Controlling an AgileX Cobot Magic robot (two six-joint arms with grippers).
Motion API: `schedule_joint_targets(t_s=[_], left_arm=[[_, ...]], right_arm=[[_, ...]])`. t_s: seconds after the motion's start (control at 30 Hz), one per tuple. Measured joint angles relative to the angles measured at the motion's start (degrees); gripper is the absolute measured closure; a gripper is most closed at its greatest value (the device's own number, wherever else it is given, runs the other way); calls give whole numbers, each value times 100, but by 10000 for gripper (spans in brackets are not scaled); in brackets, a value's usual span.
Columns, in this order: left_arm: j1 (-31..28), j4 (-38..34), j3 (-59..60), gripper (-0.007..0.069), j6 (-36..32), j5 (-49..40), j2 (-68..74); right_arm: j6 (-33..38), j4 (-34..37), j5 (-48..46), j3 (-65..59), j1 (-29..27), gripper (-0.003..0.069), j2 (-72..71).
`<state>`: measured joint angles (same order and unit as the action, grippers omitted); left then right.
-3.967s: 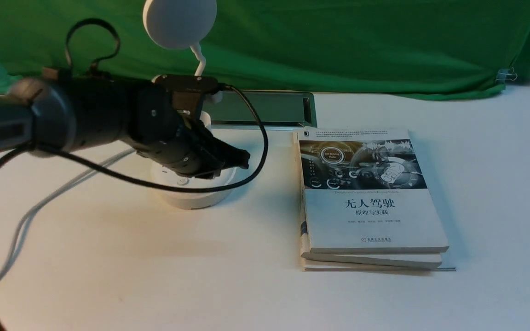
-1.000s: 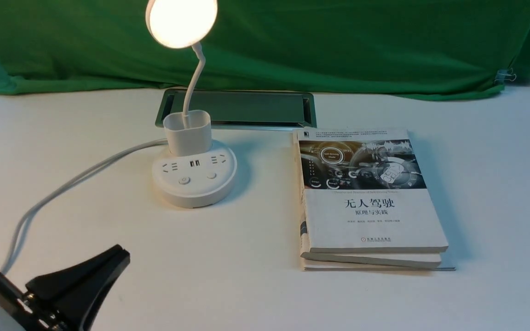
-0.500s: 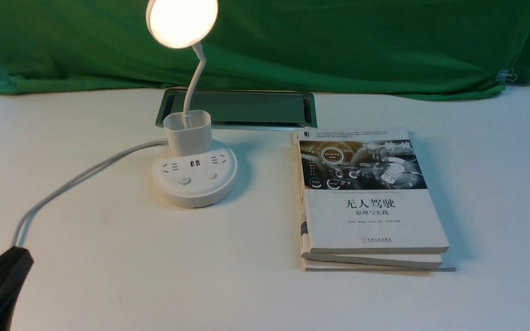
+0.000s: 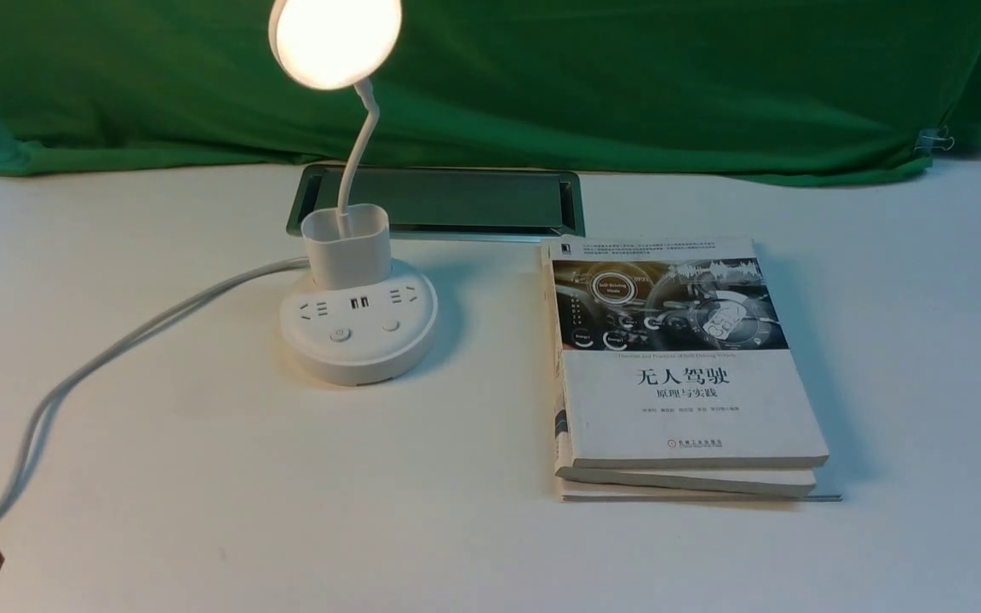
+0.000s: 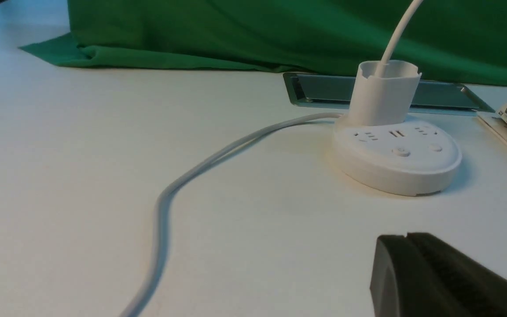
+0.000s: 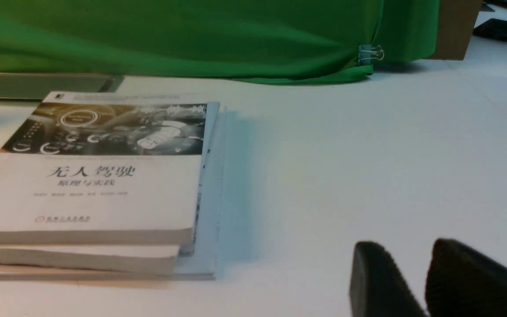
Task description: Turn on the desk lamp on the white desktop with your hand.
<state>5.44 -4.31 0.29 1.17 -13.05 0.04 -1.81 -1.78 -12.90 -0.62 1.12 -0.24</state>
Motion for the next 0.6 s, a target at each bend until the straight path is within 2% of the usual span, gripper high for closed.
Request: schedule_joint_targets(t_s=[0.6], left_arm=[[0, -68, 0, 603, 0, -5, -17]], right_arm=[[0, 0, 7, 0, 0, 418, 0]])
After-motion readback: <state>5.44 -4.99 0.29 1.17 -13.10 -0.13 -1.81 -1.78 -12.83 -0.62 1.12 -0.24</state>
